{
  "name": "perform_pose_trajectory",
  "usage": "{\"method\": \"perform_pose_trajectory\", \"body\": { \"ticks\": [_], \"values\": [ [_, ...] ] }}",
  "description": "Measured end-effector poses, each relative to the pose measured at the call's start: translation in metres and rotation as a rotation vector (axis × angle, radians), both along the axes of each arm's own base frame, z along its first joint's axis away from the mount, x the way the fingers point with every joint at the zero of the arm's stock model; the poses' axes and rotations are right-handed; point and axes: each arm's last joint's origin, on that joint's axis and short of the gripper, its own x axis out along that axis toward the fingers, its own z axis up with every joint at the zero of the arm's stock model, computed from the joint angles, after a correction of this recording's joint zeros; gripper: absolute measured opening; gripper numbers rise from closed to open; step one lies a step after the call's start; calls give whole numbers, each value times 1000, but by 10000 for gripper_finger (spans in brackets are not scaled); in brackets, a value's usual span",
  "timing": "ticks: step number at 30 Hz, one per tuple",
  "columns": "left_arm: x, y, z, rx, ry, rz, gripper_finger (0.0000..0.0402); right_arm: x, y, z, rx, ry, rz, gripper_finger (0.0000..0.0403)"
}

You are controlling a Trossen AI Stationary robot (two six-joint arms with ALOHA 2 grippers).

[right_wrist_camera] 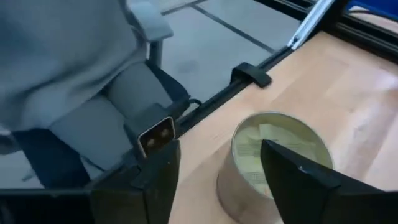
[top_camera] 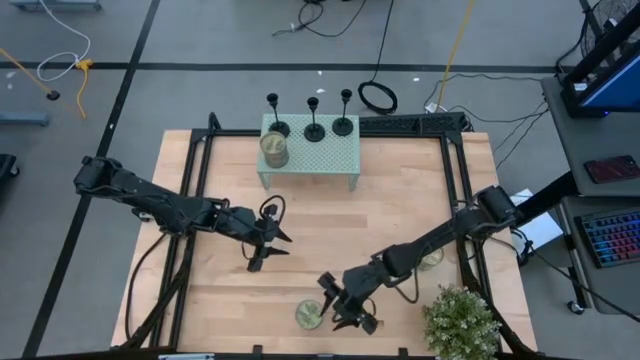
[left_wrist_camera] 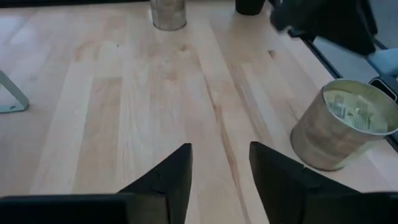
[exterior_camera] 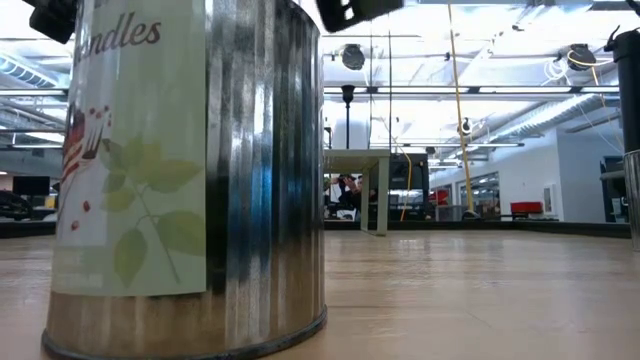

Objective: Pick & Place candle stick holders
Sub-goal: Put the scented candle on the shelf

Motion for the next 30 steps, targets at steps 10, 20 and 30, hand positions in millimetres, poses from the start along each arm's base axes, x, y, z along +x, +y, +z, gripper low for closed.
{"method": "perform_pose_trajectory", "body": {
  "ticks": [10,20,30],
  "values": [
    [0,1,0,23,-6,-7,175,18,-16,-22,-12,-17,44,139],
    [0,1,0,53,-13,-15,175,20,-19,-32,-151,-102,131,125],
    [0,1,0,53,-11,-15,175,22,-50,-36,-320,-13,9,81]
  ]
}}
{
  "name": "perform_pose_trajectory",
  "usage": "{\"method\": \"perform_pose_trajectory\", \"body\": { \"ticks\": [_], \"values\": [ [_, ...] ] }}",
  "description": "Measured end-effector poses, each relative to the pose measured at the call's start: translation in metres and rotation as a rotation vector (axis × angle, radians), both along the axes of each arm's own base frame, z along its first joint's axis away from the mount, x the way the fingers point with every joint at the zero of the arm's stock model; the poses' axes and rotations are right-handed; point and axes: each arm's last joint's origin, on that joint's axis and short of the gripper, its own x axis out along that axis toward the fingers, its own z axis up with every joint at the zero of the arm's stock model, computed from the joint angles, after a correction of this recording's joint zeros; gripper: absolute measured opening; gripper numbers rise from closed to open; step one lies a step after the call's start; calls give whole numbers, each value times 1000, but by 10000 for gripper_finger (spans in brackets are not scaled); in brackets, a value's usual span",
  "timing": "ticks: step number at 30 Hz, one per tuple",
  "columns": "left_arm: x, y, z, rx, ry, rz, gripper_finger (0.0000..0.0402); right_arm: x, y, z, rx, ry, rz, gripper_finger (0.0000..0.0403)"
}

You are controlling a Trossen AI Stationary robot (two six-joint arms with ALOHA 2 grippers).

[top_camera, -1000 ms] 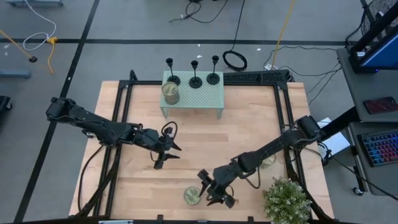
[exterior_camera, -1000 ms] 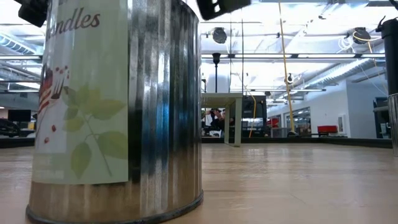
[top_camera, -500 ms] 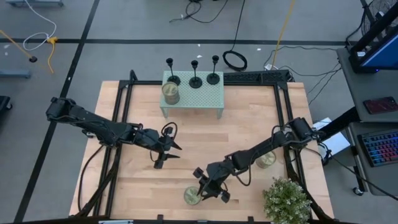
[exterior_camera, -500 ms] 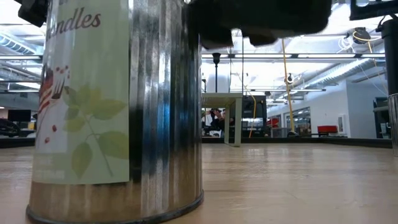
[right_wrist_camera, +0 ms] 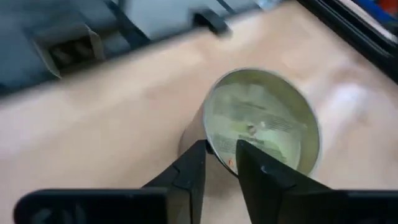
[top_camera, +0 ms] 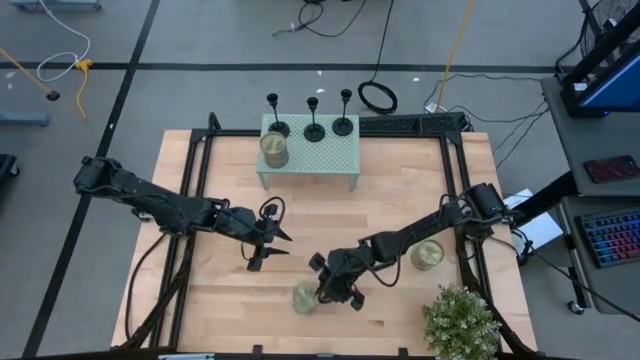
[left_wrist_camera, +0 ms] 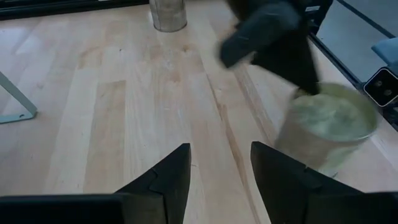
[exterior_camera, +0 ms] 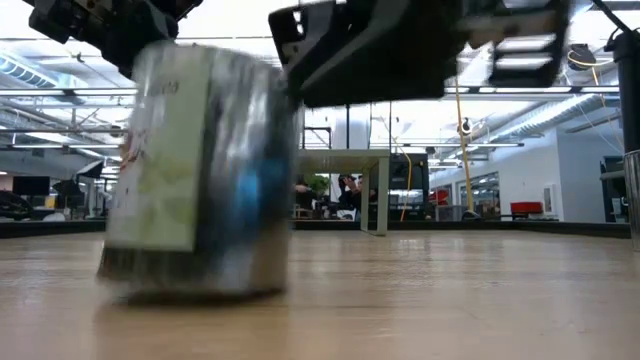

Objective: Pick & Place candle stick holders
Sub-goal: Put the scented candle on the shelf

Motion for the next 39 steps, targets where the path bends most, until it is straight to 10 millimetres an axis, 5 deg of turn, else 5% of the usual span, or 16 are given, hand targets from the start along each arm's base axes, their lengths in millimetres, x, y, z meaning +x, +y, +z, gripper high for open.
{"method": "perform_pose_trajectory", "body": {
  "ticks": [8,25,39],
  "values": [
    [-2,0,-4,8,43,1,175,-6,-10,6,-141,-9,-1,63],
    [-3,-1,-4,-81,73,17,175,3,-28,10,59,57,-233,77],
    [-7,-1,-42,-311,113,294,175,-7,-3,9,-206,-57,-450,127]
  ]
}}
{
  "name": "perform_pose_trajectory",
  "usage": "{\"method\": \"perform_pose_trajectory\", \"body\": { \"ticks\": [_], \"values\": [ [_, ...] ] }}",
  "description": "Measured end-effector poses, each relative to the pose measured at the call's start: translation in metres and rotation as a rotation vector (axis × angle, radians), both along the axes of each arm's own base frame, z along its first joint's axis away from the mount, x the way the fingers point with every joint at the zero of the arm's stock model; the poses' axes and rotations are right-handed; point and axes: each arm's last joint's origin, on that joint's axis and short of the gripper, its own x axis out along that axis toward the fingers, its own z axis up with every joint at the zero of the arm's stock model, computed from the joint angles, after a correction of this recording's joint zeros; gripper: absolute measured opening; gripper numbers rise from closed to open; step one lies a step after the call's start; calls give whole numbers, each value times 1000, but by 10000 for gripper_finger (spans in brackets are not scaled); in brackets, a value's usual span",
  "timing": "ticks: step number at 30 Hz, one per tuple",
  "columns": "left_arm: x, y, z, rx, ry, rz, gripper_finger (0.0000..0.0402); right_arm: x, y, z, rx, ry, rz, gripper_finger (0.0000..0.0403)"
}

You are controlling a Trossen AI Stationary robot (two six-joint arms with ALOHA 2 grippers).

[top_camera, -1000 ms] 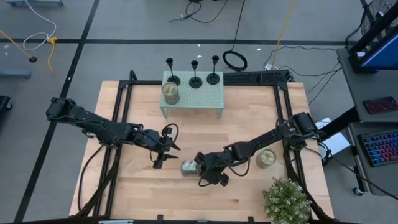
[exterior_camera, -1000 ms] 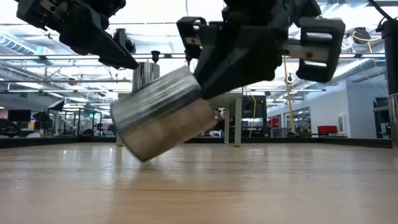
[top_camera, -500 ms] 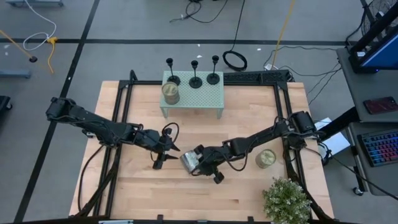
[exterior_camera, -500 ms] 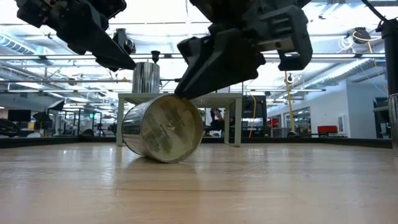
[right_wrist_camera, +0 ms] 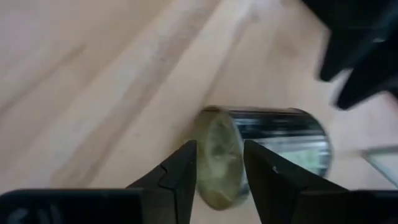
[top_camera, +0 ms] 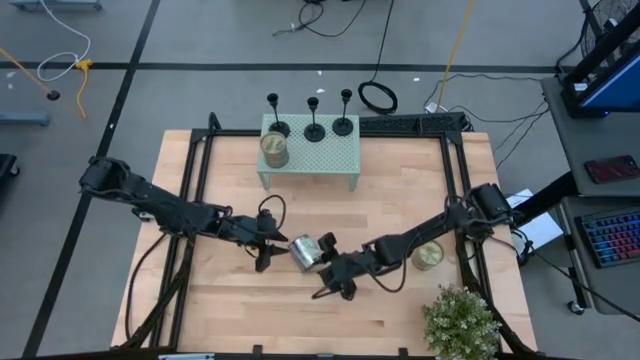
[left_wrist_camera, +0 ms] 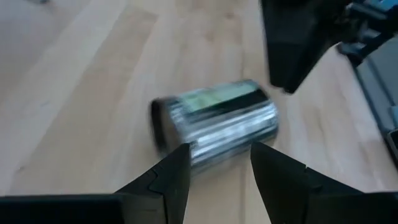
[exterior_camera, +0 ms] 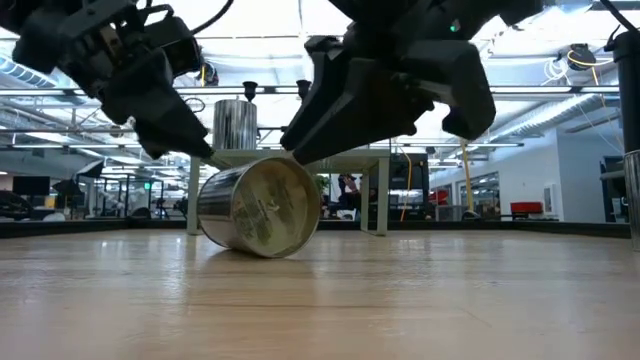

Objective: Pick & Place candle stick holders
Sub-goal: Put the scented candle on the shelf

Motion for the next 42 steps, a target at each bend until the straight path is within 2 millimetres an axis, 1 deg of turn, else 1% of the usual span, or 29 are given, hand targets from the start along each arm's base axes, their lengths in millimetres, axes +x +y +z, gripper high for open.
{"method": "perform_pose_trajectory", "body": {
  "ticks": [3,9,14,16,19,23,26,31,32,35,36,38,40,42],
  "values": [
    [7,-2,-11,16,-2,20,175,0,2,1,-42,-26,-46,121],
    [17,-2,-28,15,8,54,175,3,-6,2,8,-40,-128,117],
    [22,-4,-39,-20,27,55,175,-2,-18,-11,-11,-7,-161,117],
    [22,-4,-41,-22,39,59,175,-5,-20,-15,-24,-15,-183,116],
    [22,-4,-43,-23,45,60,175,-8,-23,-20,-97,-35,-241,116],
    [22,-4,-43,-12,42,52,175,-9,-29,-25,-156,-81,-224,113],
    [22,-4,-43,-11,43,52,175,-10,-32,-27,-180,-128,-201,90],
    [22,-4,-43,-8,44,37,175,-10,-35,-27,-232,-185,-178,15],
    [22,-5,-43,-5,43,33,175,-9,-36,-27,-235,-195,-175,10],
    [22,-4,-43,-3,42,34,175,-9,-37,-27,-240,-200,-172,10],
    [22,-5,-43,-3,41,33,175,-9,-36,-26,-242,-201,-173,8],
    [23,-5,-42,4,35,27,175,-11,-37,-19,-242,-208,-179,4],
    [22,-4,-40,7,30,29,175,-16,-37,-8,-220,-212,-188,3],
    [22,-4,-35,-15,11,12,175,-24,-39,8,-182,-204,-199,2]
  ]
}}
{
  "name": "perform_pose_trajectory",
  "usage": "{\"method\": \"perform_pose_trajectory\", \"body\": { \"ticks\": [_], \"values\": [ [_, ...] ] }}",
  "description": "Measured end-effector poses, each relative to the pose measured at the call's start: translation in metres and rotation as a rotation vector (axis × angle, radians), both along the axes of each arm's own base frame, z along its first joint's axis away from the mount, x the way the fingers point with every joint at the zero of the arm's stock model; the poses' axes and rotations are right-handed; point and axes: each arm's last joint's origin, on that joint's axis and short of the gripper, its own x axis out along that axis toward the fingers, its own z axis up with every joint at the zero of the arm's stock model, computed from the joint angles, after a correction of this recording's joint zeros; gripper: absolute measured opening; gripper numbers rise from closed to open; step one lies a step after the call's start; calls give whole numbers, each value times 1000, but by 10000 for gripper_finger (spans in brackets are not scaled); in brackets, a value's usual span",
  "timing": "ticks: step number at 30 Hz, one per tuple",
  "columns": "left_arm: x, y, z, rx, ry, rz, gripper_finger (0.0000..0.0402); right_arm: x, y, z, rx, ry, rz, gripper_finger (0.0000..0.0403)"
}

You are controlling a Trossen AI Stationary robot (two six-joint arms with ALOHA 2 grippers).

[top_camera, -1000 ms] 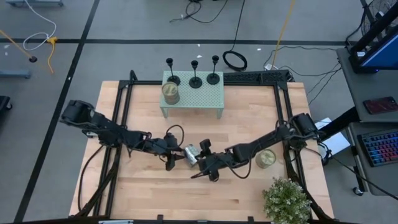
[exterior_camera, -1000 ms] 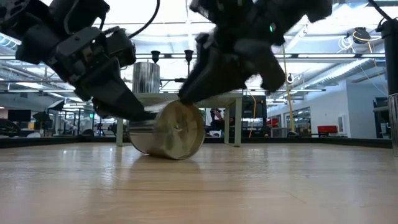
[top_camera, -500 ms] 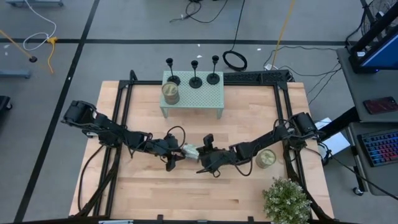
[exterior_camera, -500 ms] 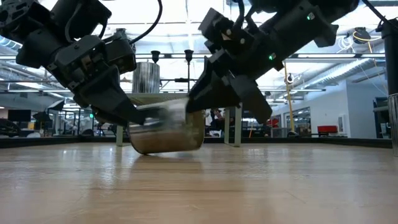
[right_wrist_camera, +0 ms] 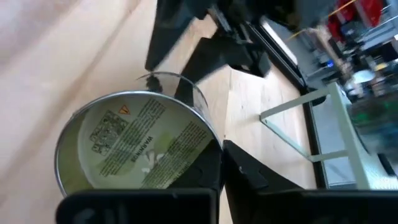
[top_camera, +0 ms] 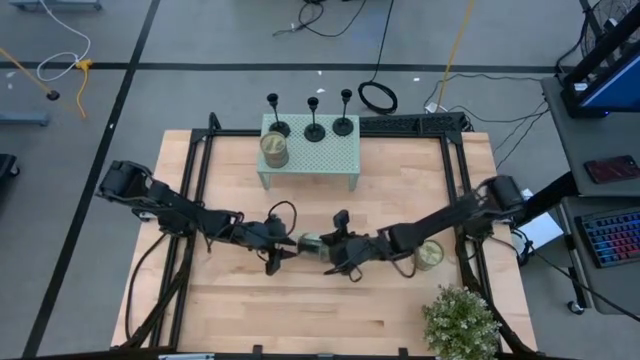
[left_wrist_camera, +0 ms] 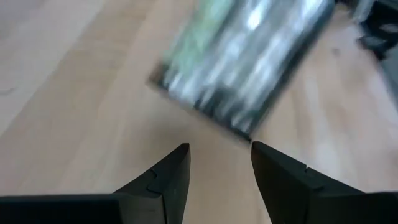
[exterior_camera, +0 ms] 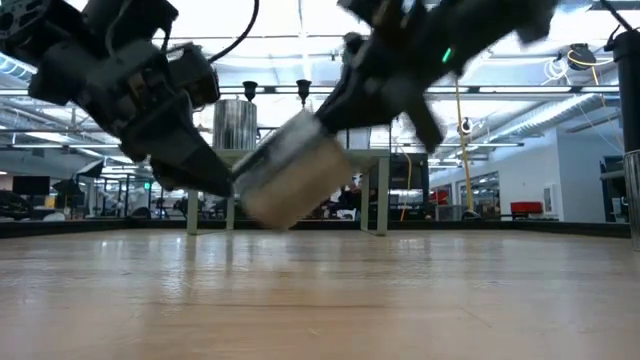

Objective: Pick & Place candle stick holders
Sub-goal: Put the scented candle on the shelf

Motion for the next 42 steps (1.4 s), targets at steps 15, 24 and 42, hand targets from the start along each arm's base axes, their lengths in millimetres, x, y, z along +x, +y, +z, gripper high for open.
{"method": "perform_pose_trajectory", "body": {
  "ticks": [15,24,42],
  "values": [
    [-11,12,53,111,-240,-32,175,-21,-51,140,1,109,-99,1],
    [-11,25,51,116,-199,8,175,-18,-156,191,250,83,-300,0],
    [-11,34,49,124,-174,36,175,-51,-245,151,401,199,-503,5]
  ]
}}
